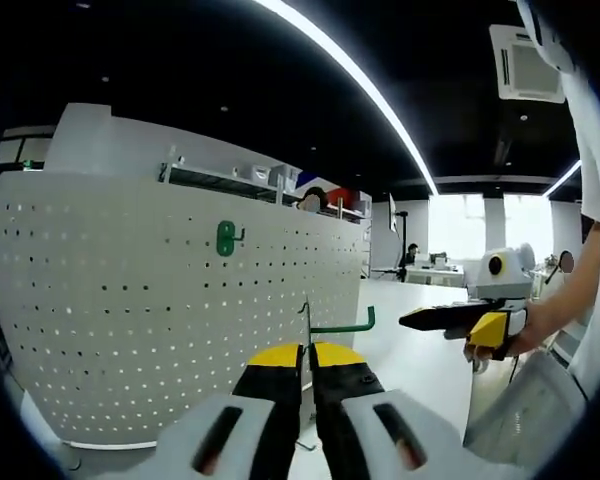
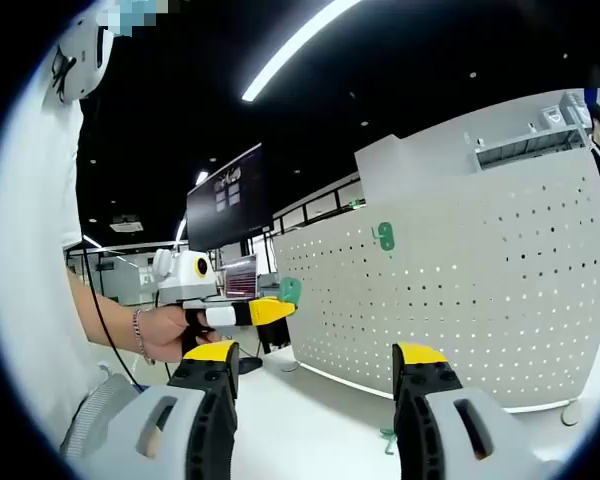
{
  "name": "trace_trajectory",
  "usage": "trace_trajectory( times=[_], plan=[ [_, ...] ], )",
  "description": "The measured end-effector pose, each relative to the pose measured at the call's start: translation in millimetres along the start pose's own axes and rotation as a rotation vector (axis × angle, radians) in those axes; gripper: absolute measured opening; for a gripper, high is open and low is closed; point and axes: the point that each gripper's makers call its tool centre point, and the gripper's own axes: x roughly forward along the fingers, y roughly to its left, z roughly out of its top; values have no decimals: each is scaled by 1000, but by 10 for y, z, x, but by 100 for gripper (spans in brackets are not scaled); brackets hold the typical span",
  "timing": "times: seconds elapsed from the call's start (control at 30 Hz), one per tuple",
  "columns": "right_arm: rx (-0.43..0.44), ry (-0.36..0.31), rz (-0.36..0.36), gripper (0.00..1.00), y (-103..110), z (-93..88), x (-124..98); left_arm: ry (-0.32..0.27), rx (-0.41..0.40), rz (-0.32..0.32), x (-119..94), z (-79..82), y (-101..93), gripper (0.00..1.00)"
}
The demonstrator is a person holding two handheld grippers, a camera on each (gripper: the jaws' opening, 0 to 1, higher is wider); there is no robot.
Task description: Insert the hook assembly into the mounting plate slot until the hook locks in place.
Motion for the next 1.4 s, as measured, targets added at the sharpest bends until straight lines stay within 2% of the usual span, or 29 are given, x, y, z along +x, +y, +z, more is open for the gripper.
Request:
trace_trajectory(
  times=[0.47,1.4],
  plan=[
    [23,-19,54,57,147,55,263,-7,-1,12,-14,14,12,2],
    [81,-51,113,56,315,150,628,-15,17,25,-17,52,-24,2]
  ],
)
